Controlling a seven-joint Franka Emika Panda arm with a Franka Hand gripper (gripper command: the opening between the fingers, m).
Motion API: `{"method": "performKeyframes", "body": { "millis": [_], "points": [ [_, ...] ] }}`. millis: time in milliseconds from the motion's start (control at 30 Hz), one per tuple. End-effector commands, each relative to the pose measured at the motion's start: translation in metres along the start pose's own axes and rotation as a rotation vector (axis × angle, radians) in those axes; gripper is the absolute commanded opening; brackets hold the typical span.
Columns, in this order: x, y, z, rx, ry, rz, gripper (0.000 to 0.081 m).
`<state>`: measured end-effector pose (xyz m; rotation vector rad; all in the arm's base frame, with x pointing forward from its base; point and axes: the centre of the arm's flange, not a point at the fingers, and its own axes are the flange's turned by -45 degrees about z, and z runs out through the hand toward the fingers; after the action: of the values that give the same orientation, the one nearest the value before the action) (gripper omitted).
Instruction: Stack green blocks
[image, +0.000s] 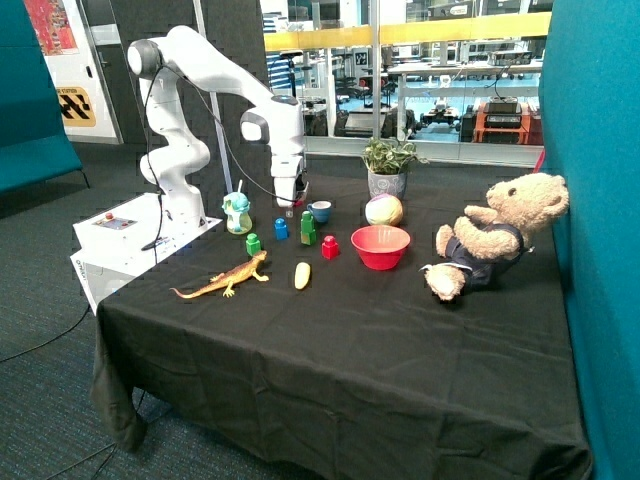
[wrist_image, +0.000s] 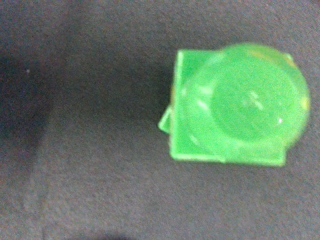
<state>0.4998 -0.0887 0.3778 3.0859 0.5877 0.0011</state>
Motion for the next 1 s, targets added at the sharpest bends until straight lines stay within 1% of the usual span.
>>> {"method": "performKeyframes", "body": {
  "millis": [0,67,133,167,200,267,300,333,433,567,633,700,800,967],
  "points": [
    [-0.019,0.011,-0.006,0.0004,-0.0007,0.016,0.074],
    [-0.022,0.013,-0.006,0.0004,-0.0007,0.018,0.0724],
    [-0.026,0.015,-0.006,0.0004,-0.0007,0.022,0.0675],
    [-0.028,0.016,-0.006,0.0004,-0.0007,0.023,0.0685],
    [-0.03,0.017,-0.006,0.0004,-0.0007,0.024,0.0657],
    [-0.033,0.018,-0.007,0.0004,-0.0007,0.026,0.0652],
    [-0.035,0.019,-0.007,0.0004,-0.0007,0.027,0.0624],
    [-0.036,0.02,-0.007,0.0004,-0.0007,0.029,0.0619],
    [-0.041,0.021,-0.008,0.0004,-0.0007,0.028,0.0562],
    [-0.047,0.021,-0.008,0.0004,-0.0007,0.023,0.0526],
    [-0.05,0.02,-0.008,0.0004,-0.0007,0.02,0.0537],
    [-0.052,0.02,-0.008,0.0004,-0.0007,0.021,0.0509],
    [-0.057,0.02,-0.007,0.0004,-0.0007,0.02,0.05],
    [-0.066,0.021,-0.005,0.0004,-0.0007,0.019,0.0508]
  ]
}}
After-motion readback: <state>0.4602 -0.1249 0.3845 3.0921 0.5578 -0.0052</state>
